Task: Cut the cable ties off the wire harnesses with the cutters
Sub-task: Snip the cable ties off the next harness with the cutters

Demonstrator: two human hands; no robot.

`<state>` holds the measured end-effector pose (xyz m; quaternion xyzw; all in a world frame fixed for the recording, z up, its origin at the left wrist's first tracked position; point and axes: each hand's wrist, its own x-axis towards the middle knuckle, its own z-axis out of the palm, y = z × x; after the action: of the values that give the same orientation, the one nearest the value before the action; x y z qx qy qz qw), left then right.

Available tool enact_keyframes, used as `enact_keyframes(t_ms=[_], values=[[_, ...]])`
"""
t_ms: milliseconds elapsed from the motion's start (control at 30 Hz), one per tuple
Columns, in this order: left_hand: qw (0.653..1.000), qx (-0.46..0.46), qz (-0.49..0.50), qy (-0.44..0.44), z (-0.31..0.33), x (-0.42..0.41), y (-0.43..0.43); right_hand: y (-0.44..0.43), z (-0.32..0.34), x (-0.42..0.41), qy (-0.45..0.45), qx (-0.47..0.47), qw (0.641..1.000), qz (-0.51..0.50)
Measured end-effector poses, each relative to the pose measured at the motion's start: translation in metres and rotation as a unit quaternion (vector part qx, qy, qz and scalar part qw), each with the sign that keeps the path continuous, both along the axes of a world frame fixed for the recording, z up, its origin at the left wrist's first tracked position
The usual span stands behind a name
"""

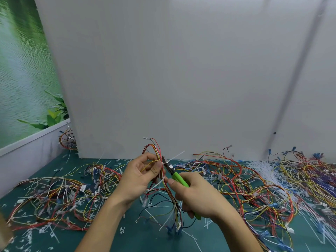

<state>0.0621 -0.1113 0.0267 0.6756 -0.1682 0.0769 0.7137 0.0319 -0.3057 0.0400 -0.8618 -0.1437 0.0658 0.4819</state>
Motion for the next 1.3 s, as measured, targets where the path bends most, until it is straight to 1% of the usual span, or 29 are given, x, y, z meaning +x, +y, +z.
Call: enact_keyframes(t_ms=[100,200,467,567,733,900,1067,1300], values=[[0.999,0.025,0.009,-0.023,0.0004,0.0000,-0.0015,-0.0046,0.0007,0.0006,0.022,0.028,0.999,0.010],[0.998,0.043,0.008,-0.036,0.0001,-0.0001,-0.0010,-0.0086,0.0026,0.0006,0.026,0.033,0.999,0.021],[0.998,0.043,0.017,-0.039,-0.0017,0.0009,-0.0006,-0.0038,0.0004,0.0016,-0.011,-0.005,1.000,-0.002],[0.998,0.047,0.013,-0.035,-0.0019,0.0013,0.0004,-0.0018,-0.0012,0.0023,-0.010,-0.002,1.000,-0.001],[0.999,0.028,0.012,-0.022,-0.0017,0.0009,-0.0015,-0.0037,0.0013,0.0014,0.013,0.018,1.000,0.008],[0.999,0.027,0.015,-0.015,-0.0016,0.0002,-0.0045,-0.0072,0.0036,0.0009,0.016,0.023,0.999,0.021],[1.000,-0.019,0.023,-0.003,-0.0028,0.0020,-0.0049,-0.0088,0.0044,-0.0002,0.016,0.004,1.000,0.018],[1.000,-0.012,0.015,0.003,-0.0013,0.0022,-0.0006,-0.0034,0.0032,-0.0018,-0.005,-0.012,1.000,0.002]])
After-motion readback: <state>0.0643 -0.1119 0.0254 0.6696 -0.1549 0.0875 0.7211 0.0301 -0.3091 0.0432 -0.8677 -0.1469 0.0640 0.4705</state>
